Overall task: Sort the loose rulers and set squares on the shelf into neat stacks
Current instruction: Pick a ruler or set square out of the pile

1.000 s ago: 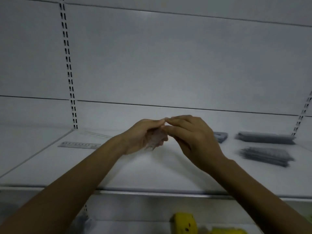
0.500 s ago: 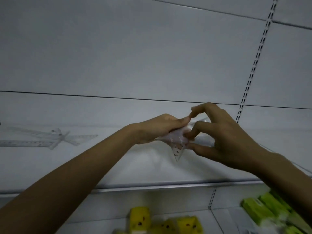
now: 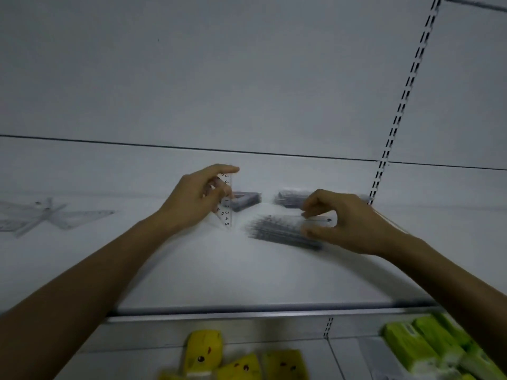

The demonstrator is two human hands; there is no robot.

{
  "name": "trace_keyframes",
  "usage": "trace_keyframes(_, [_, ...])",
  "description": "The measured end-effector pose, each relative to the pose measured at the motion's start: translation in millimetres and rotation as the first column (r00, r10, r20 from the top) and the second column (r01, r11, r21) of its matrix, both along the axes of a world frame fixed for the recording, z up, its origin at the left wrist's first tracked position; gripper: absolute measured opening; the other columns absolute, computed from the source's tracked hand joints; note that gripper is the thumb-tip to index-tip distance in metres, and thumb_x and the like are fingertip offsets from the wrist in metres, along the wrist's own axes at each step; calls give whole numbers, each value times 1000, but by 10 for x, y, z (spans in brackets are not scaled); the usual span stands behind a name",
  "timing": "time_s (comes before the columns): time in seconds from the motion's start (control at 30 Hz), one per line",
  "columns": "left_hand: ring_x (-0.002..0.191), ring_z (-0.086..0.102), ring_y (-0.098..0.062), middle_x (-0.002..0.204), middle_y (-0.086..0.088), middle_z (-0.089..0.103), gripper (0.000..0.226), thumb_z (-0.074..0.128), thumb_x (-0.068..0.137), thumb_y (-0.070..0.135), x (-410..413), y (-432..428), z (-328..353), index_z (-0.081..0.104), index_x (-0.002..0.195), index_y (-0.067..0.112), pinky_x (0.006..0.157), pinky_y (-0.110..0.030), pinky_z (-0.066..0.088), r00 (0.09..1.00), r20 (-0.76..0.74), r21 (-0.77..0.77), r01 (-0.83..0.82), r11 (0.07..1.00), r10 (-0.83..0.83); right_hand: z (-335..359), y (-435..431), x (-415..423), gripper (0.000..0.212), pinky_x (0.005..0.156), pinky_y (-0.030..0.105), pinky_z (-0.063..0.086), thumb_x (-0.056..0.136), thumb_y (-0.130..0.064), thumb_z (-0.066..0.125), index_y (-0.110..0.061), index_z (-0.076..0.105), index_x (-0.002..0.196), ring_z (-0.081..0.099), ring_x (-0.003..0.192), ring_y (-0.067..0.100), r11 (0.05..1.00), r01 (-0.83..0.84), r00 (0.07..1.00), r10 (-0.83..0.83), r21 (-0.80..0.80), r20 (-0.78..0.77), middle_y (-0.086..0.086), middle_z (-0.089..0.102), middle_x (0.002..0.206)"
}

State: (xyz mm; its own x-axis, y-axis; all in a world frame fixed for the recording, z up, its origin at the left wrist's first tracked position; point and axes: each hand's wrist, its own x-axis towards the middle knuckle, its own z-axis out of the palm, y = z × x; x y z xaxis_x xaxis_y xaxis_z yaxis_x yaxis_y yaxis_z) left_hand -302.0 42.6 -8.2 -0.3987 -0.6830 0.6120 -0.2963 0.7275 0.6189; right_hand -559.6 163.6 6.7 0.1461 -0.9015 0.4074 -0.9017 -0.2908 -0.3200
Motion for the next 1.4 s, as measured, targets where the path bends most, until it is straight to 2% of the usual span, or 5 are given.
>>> trace_keyframes(0.5, [55,61,-4,84,3,73,24,52,95,17,-66,68,36,55,118,22,50,-18,46,986,-167,291,70,954,-21,18,-323,141,62,91,23,44,75,-55,67,-25,53,128,55,106,8,965,27,997,-8,260,-72,-9,58,112])
trace_keyframes(0.77, [79,70,-22,98,-15,70,3,48,97,13,-62,63,106,49,94,15,69,-31,58,909,-413,525,192,829,50,42,-367,375,51,92,32,43,80,-54,63,-25,58,122,57,104,9,986,-43,998,34,-164,-55,-7,62,118])
trace_keyframes(1.1, [78,69,-25,95,-16,70,21,39,98,13,19,60,160,50,115,7,74,-38,59,707,-707,548,577,605,-35,178,-775,1020,10,71,32,39,78,-19,68,-17,70,88,59,69,23,701,-406,733,-133,-586,-667,0,66,76])
trace_keyframes(1.27, [98,65,-23,111,-2,67,41,30,99,48,37,3,52,39,128,21,91,-42,49,984,-138,482,-36,876,116,433,-982,972,9,65,32,49,81,-14,65,-16,72,86,64,68,24,833,-219,817,-129,-508,-562,2,71,79])
trace_keyframes(1.4, [112,56,-20,127,5,56,50,27,96,53,181,-166,-130,31,138,26,88,-36,42,843,360,-12,-424,905,400,482,-1222,959,23,61,28,41,90,-17,48,-18,71,91,60,74,25,950,58,824,-219,-306,-523,3,67,85])
